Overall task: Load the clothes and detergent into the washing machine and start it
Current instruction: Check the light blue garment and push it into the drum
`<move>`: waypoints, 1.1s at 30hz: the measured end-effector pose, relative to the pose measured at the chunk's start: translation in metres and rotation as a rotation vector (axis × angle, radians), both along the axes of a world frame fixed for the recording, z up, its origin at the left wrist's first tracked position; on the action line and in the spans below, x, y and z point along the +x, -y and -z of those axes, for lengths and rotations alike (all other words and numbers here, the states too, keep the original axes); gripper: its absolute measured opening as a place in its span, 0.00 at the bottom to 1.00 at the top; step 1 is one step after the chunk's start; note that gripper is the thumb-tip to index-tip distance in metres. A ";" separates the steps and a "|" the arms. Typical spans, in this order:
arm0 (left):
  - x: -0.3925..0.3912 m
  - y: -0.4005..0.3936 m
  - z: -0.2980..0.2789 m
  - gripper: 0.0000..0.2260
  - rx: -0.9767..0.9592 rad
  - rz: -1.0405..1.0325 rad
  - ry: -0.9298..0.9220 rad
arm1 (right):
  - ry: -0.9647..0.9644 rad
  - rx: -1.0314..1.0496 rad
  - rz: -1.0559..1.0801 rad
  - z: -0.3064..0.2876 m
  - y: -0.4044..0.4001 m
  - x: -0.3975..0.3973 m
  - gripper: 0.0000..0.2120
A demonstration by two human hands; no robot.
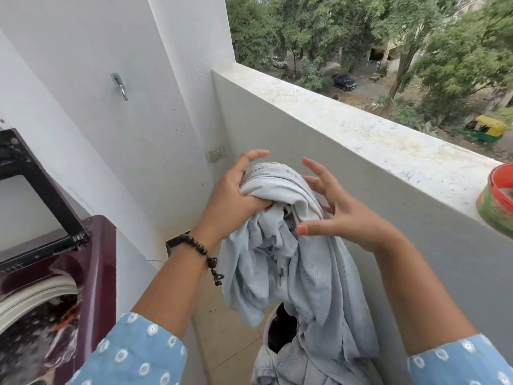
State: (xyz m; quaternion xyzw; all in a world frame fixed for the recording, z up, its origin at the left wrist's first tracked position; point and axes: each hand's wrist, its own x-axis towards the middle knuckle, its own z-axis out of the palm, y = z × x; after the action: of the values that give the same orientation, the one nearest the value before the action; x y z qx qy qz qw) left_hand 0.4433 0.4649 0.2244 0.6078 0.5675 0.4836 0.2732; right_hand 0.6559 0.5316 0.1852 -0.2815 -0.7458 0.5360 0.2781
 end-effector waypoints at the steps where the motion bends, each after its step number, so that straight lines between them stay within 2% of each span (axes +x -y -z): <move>1: -0.001 -0.002 -0.003 0.30 0.028 -0.018 0.071 | 0.028 -0.019 -0.026 0.005 0.001 0.001 0.58; 5: -0.003 -0.008 -0.020 0.24 0.156 -0.130 0.400 | 0.107 -0.024 -0.064 0.038 0.010 -0.006 0.68; 9: -0.009 -0.018 -0.030 0.19 0.233 -0.208 0.672 | 0.176 0.007 -0.023 0.060 0.016 -0.020 0.70; 12: -0.009 -0.027 -0.024 0.23 0.226 -0.182 0.782 | 0.171 0.069 0.085 0.064 0.022 -0.036 0.72; 15: -0.007 -0.032 -0.013 0.29 0.167 -0.198 0.942 | 0.064 0.102 0.262 0.069 0.025 -0.059 0.72; 17: -0.005 -0.036 -0.006 0.34 0.129 -0.193 1.038 | -0.021 0.084 0.381 0.072 0.028 -0.074 0.70; 18: -0.004 -0.036 -0.005 0.37 0.117 -0.187 1.078 | -0.079 0.069 0.435 0.073 0.029 -0.080 0.65; 20: -0.007 -0.035 -0.002 0.41 0.104 -0.157 1.114 | -0.194 0.031 0.545 0.072 0.029 -0.085 0.47; 23: -0.019 -0.027 0.001 0.39 0.082 -0.053 1.072 | -0.243 -0.001 0.606 0.068 0.018 -0.076 0.24; 25: -0.031 -0.015 0.003 0.33 0.058 -0.005 0.978 | -0.279 0.016 0.582 0.062 0.008 -0.065 0.19; 27: -0.042 0.001 0.007 0.19 0.053 -0.063 0.786 | -0.312 0.043 0.526 0.052 0.000 -0.055 0.15; 28: -0.047 0.010 0.009 0.18 0.017 -0.082 0.687 | -0.302 0.065 0.505 0.046 -0.004 -0.050 0.14; 29: -0.053 0.018 0.011 0.23 -0.060 -0.084 0.607 | -0.271 0.096 0.498 0.040 -0.009 -0.044 0.13; 33: -0.080 0.049 0.008 0.54 -0.435 -0.065 0.290 | -0.010 0.325 0.508 0.006 -0.028 -0.022 0.06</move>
State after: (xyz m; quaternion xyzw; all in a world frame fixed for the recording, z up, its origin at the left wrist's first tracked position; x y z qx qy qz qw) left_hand 0.3629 0.4157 0.2167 0.4405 0.6324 0.4408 0.4601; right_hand 0.6341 0.5596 0.1795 -0.4084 -0.7261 0.3240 0.4483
